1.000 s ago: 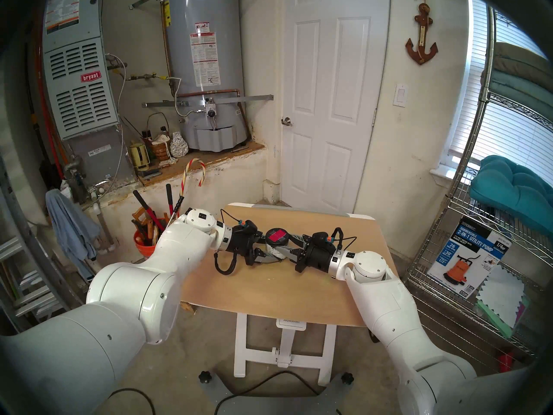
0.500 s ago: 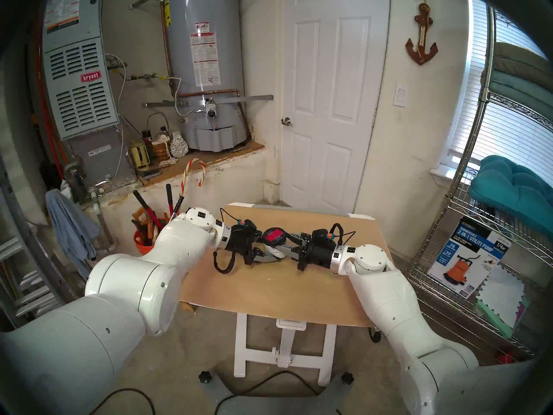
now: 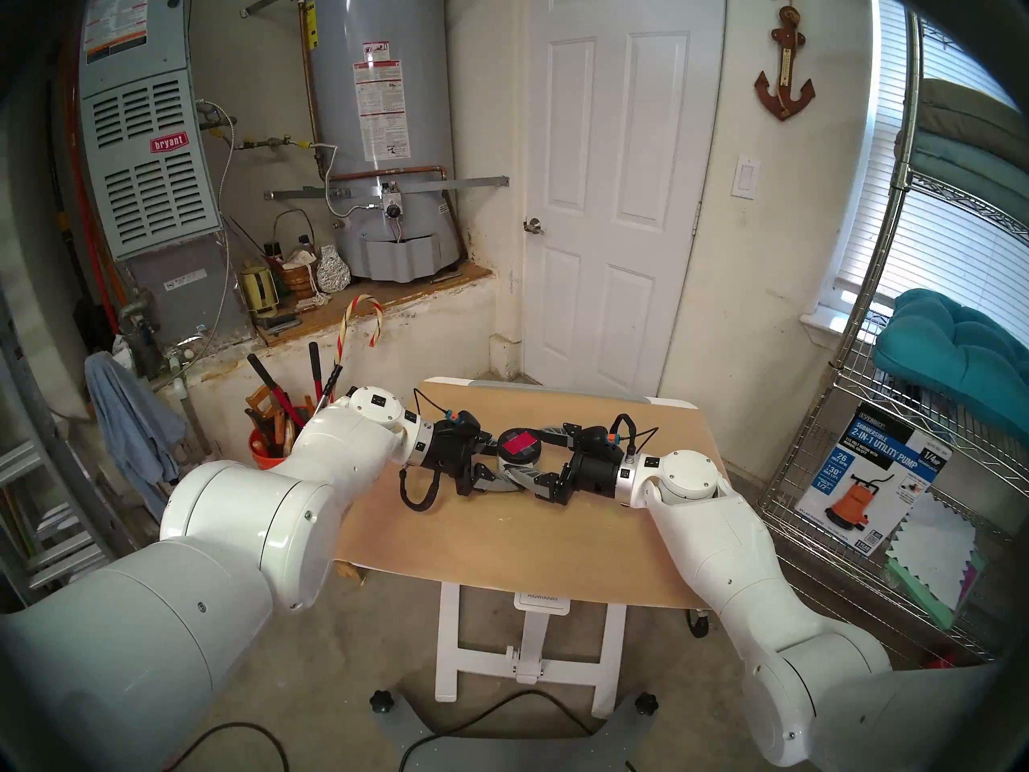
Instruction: Open paint jar
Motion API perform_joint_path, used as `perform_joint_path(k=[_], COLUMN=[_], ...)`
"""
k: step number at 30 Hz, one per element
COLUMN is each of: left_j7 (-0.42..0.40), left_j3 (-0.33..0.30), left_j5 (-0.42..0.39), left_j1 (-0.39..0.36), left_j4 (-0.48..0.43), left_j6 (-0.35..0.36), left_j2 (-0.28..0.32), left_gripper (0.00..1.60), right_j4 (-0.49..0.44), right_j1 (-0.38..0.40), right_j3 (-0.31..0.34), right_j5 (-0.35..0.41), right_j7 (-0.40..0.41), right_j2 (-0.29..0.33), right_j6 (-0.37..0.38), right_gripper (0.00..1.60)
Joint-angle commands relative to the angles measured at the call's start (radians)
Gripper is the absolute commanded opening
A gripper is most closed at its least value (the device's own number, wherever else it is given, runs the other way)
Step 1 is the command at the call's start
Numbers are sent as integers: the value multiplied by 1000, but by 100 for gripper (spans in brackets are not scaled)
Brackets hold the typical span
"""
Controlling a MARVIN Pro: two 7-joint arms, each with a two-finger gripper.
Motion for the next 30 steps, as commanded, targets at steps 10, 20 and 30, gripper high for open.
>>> perform_joint_path(k=[10,20,30], left_j7=[78,116,123], left_j3=[-8,-7,-7], left_j5=[3,11,14], left_j1=[-23,-25,-23], left_j4=[-17,-16,-18], left_j6=[4,15,27], left_j2=[-28,-37,-39], left_gripper=[0,0,0], right_j4=[-199,-328,-474], right_j1=[-159,-270,-375], right_j3=[103,62,13], right_j5=[100,25,-59], right_j7=[-149,-313,-512], right_j2=[-113,-163,-170], right_j6=[90,37,32], right_gripper=[160,160,160])
